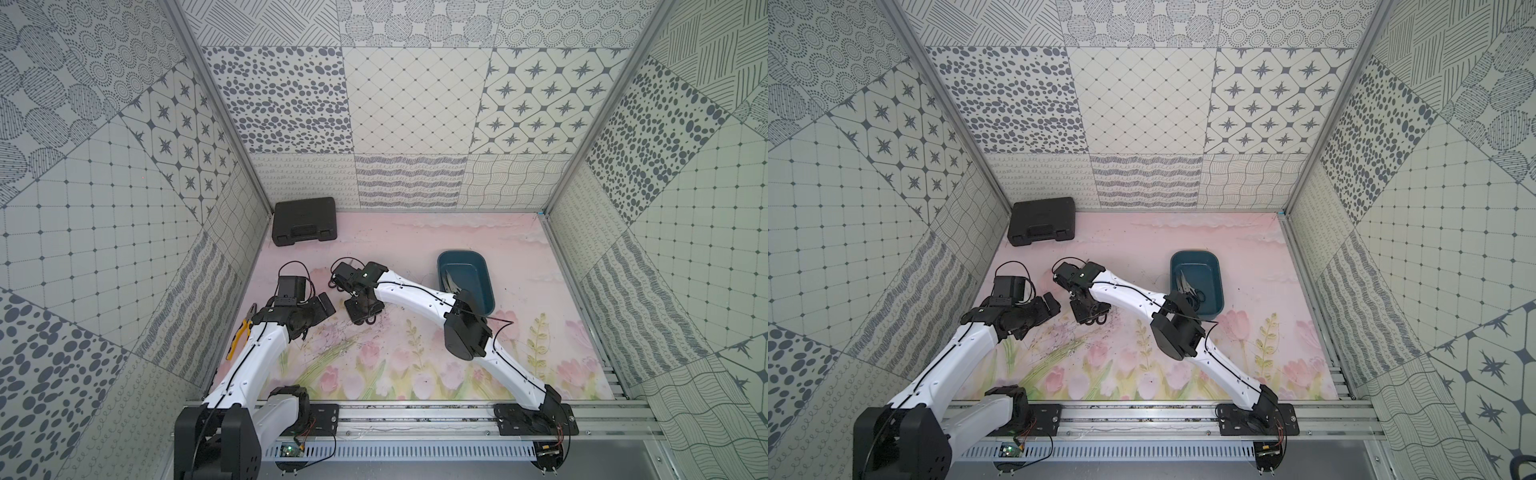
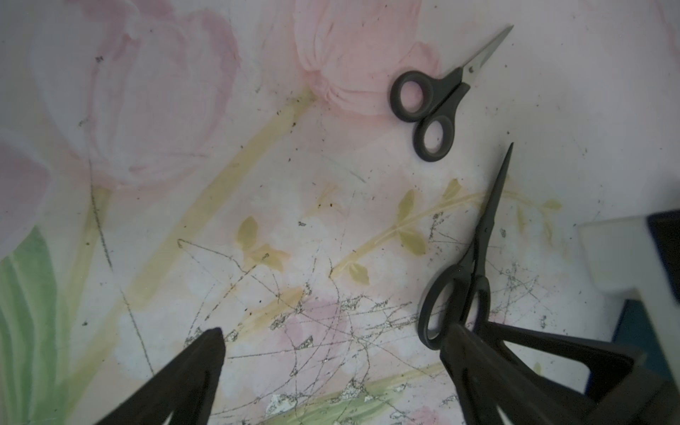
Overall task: Put the scissors into the storage box
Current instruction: Pick up the scissors from the center of the board, then place the scissors in the storage box.
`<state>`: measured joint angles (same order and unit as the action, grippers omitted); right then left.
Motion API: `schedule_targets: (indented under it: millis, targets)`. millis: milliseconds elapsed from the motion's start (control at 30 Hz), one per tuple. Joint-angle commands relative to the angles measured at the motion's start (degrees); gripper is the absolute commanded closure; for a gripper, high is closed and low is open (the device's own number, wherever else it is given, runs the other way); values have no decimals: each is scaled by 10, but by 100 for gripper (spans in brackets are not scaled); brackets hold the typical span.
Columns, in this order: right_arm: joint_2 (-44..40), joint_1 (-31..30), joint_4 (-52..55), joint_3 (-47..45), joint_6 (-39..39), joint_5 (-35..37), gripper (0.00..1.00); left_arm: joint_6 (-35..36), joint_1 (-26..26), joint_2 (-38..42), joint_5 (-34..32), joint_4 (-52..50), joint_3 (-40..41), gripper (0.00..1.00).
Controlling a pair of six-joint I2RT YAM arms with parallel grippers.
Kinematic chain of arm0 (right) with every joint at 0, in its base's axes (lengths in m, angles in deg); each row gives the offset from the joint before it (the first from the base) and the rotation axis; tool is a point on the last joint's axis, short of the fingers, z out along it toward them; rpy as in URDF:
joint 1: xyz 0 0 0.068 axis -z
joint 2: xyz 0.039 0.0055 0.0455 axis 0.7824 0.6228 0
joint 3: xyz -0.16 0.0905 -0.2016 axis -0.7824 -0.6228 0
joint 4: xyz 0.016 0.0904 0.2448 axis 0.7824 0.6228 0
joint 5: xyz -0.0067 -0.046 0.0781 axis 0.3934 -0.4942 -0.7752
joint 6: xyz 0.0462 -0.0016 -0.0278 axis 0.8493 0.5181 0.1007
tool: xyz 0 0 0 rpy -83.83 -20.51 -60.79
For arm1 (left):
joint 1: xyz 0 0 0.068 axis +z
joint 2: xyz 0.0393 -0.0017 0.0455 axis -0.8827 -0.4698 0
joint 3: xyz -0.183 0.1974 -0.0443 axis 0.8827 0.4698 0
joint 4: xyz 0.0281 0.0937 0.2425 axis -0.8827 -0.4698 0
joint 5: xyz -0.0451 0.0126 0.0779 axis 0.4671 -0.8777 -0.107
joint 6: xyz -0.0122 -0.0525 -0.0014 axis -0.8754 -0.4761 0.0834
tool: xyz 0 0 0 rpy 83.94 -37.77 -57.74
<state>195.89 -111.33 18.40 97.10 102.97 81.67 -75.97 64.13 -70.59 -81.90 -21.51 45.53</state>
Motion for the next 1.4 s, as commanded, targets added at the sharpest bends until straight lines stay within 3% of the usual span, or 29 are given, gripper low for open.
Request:
schedule_targets:
  millis: [0, 200, 367, 567, 733, 1000, 1367]
  targets:
    - [24, 9, 11, 28, 15, 13, 55, 1, 2, 15, 39, 26, 6, 1]
    - [67, 21, 26, 54, 23, 14, 61, 2, 2, 25, 44, 26, 8, 1]
    - [96, 36, 72, 75, 26, 41, 76, -2, 2, 29, 52, 29, 7, 1]
    - [56, 72, 54, -50, 19, 58, 88, 2, 3, 43, 59, 32, 8, 1]
    - [-27, 98, -24, -178, 1, 40, 100, 19, -4, 41, 140, 81, 9, 1]
    - [-147, 115, -94, -247, -69, -15, 100, 31, -60, 30, 205, 149, -1, 1]
    - [-296, 182, -127, -327, -83, -54, 100, 44, -122, 25, 249, 223, -22, 1]
